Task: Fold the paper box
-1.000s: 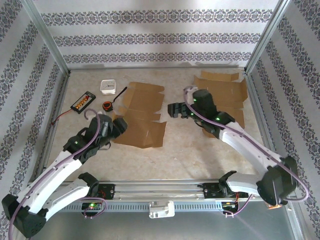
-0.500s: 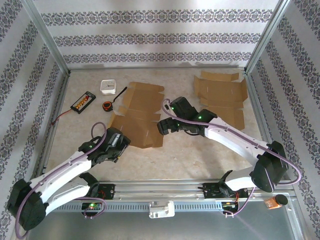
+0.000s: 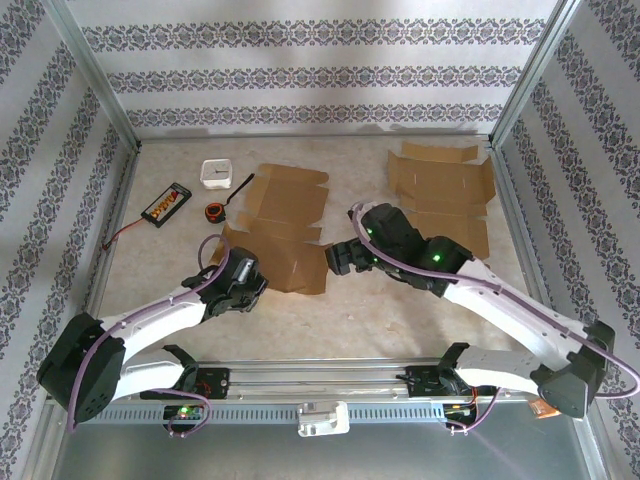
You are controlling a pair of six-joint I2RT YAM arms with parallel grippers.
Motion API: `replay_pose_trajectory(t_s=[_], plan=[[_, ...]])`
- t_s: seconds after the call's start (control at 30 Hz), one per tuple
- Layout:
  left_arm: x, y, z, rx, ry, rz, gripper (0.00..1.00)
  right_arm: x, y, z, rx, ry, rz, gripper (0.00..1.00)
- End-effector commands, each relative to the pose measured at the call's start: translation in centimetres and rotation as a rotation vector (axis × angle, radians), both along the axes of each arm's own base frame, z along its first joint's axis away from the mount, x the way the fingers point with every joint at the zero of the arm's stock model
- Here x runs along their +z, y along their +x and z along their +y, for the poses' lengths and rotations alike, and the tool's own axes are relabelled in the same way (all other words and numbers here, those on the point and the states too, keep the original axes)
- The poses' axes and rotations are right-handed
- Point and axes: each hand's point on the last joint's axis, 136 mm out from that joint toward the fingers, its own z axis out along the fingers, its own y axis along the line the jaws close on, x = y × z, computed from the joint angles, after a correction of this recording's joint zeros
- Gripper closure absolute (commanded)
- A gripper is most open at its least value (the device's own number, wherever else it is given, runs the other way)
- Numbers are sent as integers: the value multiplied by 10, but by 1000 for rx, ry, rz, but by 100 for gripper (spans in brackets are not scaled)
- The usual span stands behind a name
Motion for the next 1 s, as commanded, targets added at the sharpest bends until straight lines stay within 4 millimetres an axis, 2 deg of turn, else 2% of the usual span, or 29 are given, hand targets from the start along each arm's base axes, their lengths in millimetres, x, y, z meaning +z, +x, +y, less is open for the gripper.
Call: replay_pose_trajectory(t_s=[0.0,0.1,0.27,0.33,0.43,0.53,0.67,0.8,0.87,0.97], plan=[[23,18,-1,-71,26,-86,93,0,3,-17,-49,-22,-15,2],[50,27,-10,-242,102,-135,100,7,10,-24,-74,12,-14,2],[103,34,-29,-662,272,-250,100,23,26,-22,9,24,-59,2],[116,34,-30,-849,371,-270,100,35,35,-18,111,-13,-113,2],[125,38,-24,-1030,507,-272,100,56,55,-13,237,-76,-233,2],[139,45,-30,-1174,584,-370,100,72,62,11,494,-131,-407,8],[163,57,-40,-1285,659,-538,100,84,71,32,762,-222,-649,5],[180,65,-48,-1355,695,-613,100,75,94,43,911,-313,-765,8],[182,67,-50,-1377,706,-617,100,71,111,51,922,-341,-820,8],[180,73,-47,-1373,738,-613,100,67,148,56,865,-379,-854,11]])
